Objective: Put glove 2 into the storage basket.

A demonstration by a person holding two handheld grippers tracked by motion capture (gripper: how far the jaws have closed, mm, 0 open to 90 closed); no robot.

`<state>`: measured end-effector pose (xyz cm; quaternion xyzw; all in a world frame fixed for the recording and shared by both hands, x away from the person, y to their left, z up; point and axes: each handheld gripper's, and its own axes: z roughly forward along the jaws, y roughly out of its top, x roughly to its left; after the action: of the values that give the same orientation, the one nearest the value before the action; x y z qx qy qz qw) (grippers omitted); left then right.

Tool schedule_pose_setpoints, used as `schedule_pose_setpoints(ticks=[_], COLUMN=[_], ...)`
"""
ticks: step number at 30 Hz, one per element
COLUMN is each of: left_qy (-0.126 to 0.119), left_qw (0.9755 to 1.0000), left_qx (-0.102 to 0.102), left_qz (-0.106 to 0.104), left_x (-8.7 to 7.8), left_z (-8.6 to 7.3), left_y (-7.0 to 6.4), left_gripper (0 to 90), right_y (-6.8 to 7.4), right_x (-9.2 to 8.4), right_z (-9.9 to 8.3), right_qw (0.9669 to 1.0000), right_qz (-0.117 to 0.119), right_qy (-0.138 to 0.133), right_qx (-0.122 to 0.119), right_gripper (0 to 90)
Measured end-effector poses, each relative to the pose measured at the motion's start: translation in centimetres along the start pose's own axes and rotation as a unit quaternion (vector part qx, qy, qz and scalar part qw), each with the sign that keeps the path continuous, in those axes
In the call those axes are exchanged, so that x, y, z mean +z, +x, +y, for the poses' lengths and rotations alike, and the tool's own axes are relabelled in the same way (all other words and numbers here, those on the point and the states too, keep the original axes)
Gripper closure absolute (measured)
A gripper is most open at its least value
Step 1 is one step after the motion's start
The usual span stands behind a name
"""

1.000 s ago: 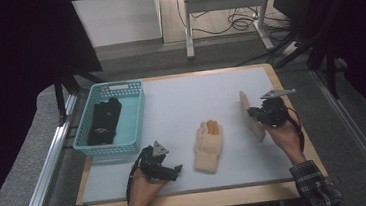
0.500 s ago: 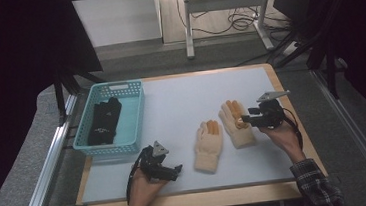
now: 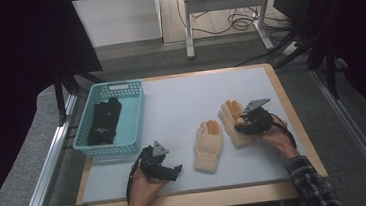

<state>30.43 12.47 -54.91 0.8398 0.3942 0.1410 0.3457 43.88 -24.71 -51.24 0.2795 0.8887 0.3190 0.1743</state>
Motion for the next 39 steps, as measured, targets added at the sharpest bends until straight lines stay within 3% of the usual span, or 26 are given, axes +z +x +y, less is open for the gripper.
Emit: schedule_pose_setpoints(ticks=[2, 3, 4, 5, 6, 7, 9, 11, 14, 16, 19, 22, 24, 30, 39], left_qy=[0.000, 0.000, 0.000, -0.001, -0.001, -0.001, -0.001, -0.001, -0.001, -0.001, -0.002, -0.001, -0.001, -0.001, -0.001], left_qw=[1.0000, 1.0000, 1.0000, 1.0000, 1.0000, 1.0000, 1.0000, 1.0000, 1.0000, 1.0000, 1.0000, 1.0000, 1.0000, 1.0000, 1.0000], left_qx=[0.000, 0.000, 0.000, -0.001, -0.001, -0.001, -0.001, -0.001, -0.001, -0.001, -0.002, -0.001, -0.001, -0.001, -0.001], left_qz=[0.000, 0.000, 0.000, 0.000, 0.000, 0.000, 0.000, 0.000, 0.000, 0.000, 0.000, 0.000, 0.000, 0.000, 0.000], left_x=[0.0, 0.0, 0.0, 0.0, 0.0, 0.0, 0.0, 0.0, 0.0, 0.0, 0.0, 0.0, 0.0, 0.0, 0.0], left_z=[0.0, 0.0, 0.0, 0.0, 0.0, 0.0, 0.0, 0.0, 0.0, 0.0, 0.0, 0.0, 0.0, 0.0, 0.0], left_y=[0.0, 0.0, 0.0, 0.0, 0.0, 0.0, 0.0, 0.0, 0.0, 0.0, 0.0, 0.0, 0.0, 0.0, 0.0], left_gripper=[0.9, 0.9, 0.9, 0.9, 0.9, 0.9, 0.9, 0.9, 0.9, 0.9, 0.9, 0.9, 0.9, 0.9, 0.9], right_y=[-0.1, -0.1, 0.3, 0.3, 0.5, 0.8, 1.1, 1.1, 0.0, -0.8, -1.4, -1.0, -0.7, -0.1, 1.5], right_x=[-0.3, -0.3, -0.6, -0.6, -0.8, -1.2, -1.4, -1.5, -2.2, -2.3, -1.9, -0.8, -0.2, -0.7, -4.2], right_z=[0.0, 0.0, 0.1, 0.1, 0.1, 0.0, 0.0, 0.1, 0.4, 0.3, -0.2, -0.8, -1.0, -0.5, 0.8], right_qw=[0.9995, 0.9995, 0.9963, 0.9963, 0.9923, 0.9827, 0.9793, 0.9807, 0.9851, 0.9904, 0.9957, 0.9985, 0.9993, 0.9979, 0.9953], right_qz=[-0.014, -0.014, -0.054, -0.054, -0.082, -0.108, -0.097, -0.093, -0.082, -0.061, -0.034, -0.014, -0.022, -0.042, -0.020], right_qy=[0.003, 0.003, 0.003, 0.003, -0.001, -0.017, -0.036, -0.040, -0.046, -0.038, -0.028, -0.016, -0.012, -0.015, -0.069], right_qx=[0.029, 0.029, 0.067, 0.067, 0.093, 0.150, 0.174, 0.167, 0.144, 0.118, 0.081, 0.050, 0.028, 0.046, 0.065], right_gripper=[57.1, 57.1, 58.3, 58.3, 58.3, 57.4, 52.2, 45.3, 39.8, 39.5, 39.6, 40.5, 48.1, 58.6, 58.7])
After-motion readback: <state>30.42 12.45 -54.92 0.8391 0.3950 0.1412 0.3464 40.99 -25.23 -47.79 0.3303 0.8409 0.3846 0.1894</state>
